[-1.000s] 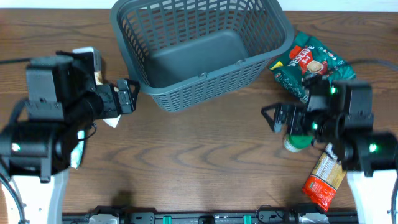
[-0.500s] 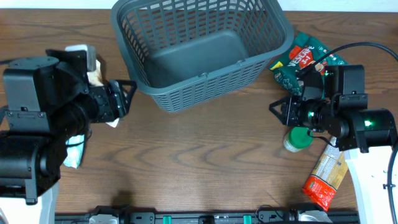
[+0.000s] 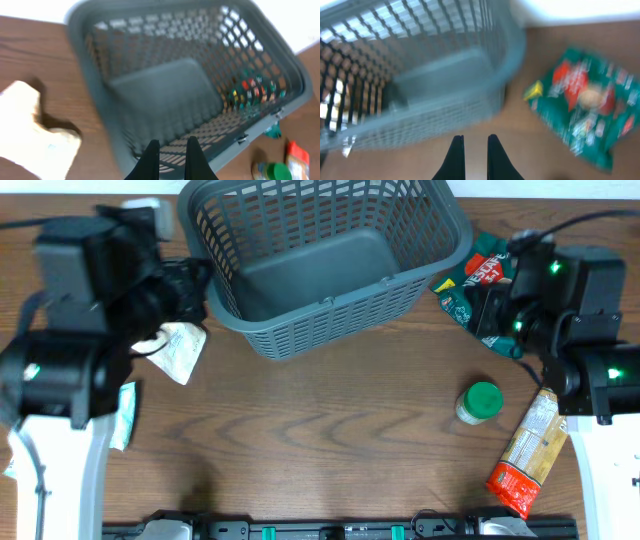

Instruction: Pack container

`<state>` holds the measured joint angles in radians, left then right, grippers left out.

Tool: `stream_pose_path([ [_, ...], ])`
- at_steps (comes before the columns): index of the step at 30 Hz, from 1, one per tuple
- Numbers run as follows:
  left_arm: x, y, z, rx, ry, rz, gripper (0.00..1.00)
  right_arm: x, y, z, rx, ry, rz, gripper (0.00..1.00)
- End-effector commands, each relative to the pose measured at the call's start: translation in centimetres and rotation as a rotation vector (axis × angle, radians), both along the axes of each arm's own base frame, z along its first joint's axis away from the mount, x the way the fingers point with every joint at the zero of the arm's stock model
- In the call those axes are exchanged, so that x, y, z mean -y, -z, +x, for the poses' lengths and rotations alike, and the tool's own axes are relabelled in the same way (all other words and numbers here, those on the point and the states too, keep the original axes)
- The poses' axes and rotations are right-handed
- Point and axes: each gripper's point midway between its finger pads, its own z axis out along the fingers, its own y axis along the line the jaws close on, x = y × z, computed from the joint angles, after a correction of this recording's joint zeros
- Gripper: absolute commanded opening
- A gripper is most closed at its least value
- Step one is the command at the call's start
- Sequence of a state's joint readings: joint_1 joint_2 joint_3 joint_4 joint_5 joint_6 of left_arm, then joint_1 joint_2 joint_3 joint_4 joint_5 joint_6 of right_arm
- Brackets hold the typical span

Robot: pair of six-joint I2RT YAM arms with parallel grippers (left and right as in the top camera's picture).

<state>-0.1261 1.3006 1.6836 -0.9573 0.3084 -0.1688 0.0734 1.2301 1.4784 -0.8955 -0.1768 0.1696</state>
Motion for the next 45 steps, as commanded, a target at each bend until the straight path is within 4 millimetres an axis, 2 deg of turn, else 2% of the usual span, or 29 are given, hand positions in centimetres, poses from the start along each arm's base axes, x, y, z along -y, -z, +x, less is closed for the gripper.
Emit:
stream_pose_path([
  [1,1.7,0.2,-0.2,-0.015,0.034,0.007,0.05,-0.2,-3.0,1.4,0.141,-0.070,-0.115,0.01],
  [4,1.5,0.8,-1.8,-0.039,-0.011,0.087,0.06,-1.0,-4.6,2.3,0.221,-0.110,-0.147,0.01],
  [7,1.9,1.4,-4.4,-0.081,-0.006,0.137,0.05,-1.6,-5.2,3.4,0.269,-0.132,-0.164,0.01],
  [12,4.0,3.0,-8.2,-0.180,0.078,0.162,0.05,-2.7,-5.6,5.6,0.326,-0.156,-0.175,0.01],
  [15,5.5,3.3,-9.0,-0.191,0.134,0.174,0.06,-3.6,-5.0,7.4,0.341,-0.168,-0.171,0.01],
  [20,6.4,3.7,-9.1,-0.174,0.154,0.238,0.05,-4.1,-1.9,10.0,0.270,-0.150,-0.130,0.01],
  [25,7.3,5.1,-9.2,-0.220,0.183,0.279,0.06,-4.8,1.1,11.3,0.198,-0.162,-0.128,0.01],
  [36,8.8,7.7,-8.8,-0.301,0.221,0.336,0.05,-5.0,2.5,11.2,0.153,-0.171,-0.137,0.01],
  [45,9.4,10.1,-8.1,-0.375,0.232,0.388,0.06,-4.5,5.4,11.2,0.060,-0.167,-0.171,0.01],
])
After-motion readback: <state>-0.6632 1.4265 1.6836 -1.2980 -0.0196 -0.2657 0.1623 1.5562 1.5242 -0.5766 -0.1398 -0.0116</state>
